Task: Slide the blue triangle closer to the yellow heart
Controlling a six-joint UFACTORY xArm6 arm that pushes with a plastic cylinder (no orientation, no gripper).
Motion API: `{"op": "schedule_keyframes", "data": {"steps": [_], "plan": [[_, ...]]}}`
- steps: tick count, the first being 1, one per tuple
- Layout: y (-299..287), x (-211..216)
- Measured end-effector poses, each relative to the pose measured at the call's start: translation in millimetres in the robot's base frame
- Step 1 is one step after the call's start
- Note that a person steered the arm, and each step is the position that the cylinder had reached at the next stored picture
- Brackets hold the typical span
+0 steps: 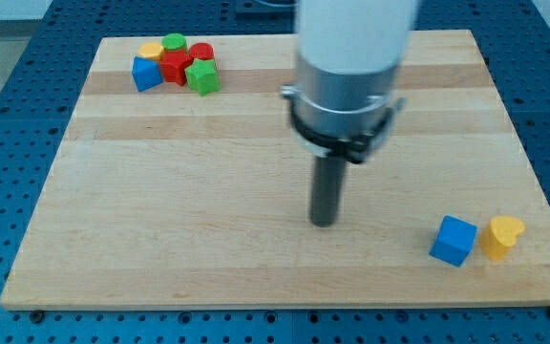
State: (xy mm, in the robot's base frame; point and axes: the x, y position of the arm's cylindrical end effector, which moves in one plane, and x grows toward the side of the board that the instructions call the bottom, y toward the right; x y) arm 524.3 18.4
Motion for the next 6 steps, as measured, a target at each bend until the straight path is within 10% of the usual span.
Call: {"op": "schedule_keyframes", "data": {"steps": [6], "plan": [[-207.7,-136.5]]}}
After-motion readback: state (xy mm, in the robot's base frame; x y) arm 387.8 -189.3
